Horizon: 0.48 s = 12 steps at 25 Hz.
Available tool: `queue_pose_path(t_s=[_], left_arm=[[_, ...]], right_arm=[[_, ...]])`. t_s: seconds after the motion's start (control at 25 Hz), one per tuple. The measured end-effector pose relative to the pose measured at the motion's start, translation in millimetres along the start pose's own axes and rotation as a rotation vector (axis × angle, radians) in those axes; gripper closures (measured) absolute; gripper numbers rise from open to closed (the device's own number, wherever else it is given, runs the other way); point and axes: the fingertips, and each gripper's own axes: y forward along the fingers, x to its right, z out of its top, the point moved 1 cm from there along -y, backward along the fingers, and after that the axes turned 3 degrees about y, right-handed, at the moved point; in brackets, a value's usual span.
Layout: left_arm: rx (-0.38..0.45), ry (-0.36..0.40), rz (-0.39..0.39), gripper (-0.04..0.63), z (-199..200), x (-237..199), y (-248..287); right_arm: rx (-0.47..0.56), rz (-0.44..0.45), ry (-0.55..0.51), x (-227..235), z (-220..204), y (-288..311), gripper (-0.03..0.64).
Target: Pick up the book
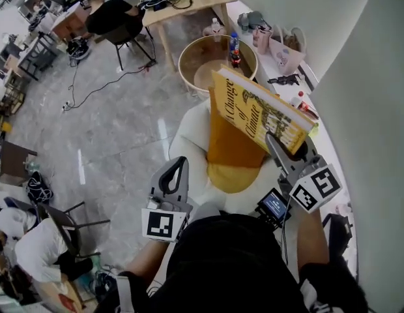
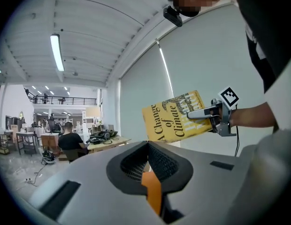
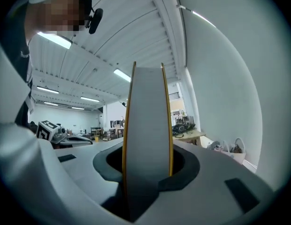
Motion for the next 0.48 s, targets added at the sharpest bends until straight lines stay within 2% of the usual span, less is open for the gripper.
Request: queue_pose_path(t_s=[0.24, 0.48], left_arm=[[0.035, 0.009, 0.073, 0.584, 16, -1, -10], [0.043, 0.029, 0.089, 0.584, 27, 2, -18]], right_arm=[[0.093, 0.027, 0.001, -1, 23, -19, 0.465], [0.137, 0.001, 0.008, 4, 30, -40, 0.465]])
